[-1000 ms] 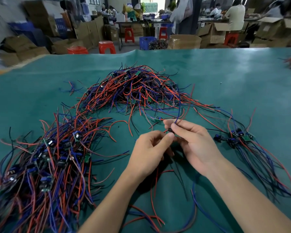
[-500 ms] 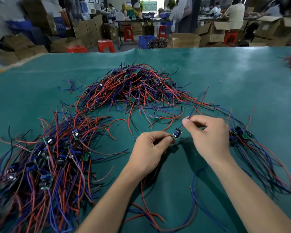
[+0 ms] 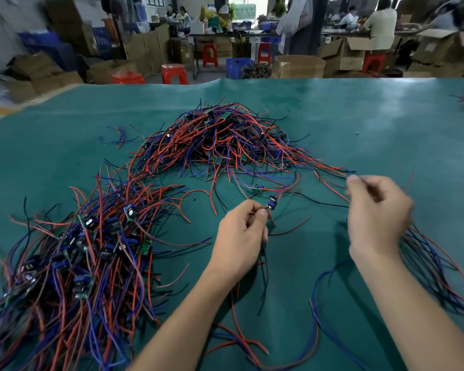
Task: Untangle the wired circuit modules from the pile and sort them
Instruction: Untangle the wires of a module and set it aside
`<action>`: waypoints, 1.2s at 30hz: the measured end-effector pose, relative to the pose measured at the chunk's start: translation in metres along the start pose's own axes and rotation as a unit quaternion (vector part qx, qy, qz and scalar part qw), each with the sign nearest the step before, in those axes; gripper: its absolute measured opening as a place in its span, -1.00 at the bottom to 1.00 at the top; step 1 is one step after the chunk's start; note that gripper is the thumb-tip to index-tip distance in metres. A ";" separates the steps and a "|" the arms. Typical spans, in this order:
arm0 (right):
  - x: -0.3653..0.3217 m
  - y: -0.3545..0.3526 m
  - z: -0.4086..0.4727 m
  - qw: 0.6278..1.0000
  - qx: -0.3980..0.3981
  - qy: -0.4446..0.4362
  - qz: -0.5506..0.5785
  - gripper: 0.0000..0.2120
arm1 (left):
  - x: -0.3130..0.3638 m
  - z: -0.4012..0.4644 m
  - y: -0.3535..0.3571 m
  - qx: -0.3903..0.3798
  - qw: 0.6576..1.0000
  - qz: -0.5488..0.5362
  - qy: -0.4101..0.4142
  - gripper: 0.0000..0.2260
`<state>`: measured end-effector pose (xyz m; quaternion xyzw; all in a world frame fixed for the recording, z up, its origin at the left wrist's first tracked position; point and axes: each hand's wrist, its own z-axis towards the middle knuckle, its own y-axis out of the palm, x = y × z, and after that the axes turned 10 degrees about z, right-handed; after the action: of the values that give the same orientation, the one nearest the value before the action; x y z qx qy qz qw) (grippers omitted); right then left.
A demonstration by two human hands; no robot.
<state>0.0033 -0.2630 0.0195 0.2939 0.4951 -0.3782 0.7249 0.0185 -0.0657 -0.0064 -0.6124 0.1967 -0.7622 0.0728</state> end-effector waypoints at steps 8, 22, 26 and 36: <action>-0.013 0.019 -0.050 0.926 -0.367 -0.063 -0.056 -0.78 | 0.000 -0.001 -0.001 -0.020 0.999 0.002 0.033 -0.82; -0.024 -0.003 -0.005 0.989 -0.084 -0.120 0.019 -0.80 | 0.009 -0.004 -0.005 -0.092 0.995 0.005 0.029 -0.83; -0.070 -0.011 -0.005 0.979 0.008 -0.075 0.187 -0.82 | 0.009 -0.006 -0.006 -0.063 0.996 0.051 0.020 -0.83; -0.171 0.113 -0.109 0.822 -0.562 -0.092 0.004 -0.55 | 0.003 -0.009 -0.011 -0.007 0.994 0.113 0.010 -0.79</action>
<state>0.0054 -0.0703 0.1497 -0.1984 0.5515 -0.0571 0.8082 0.0101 -0.0551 -0.0013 -0.5793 0.2707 -0.7536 0.1520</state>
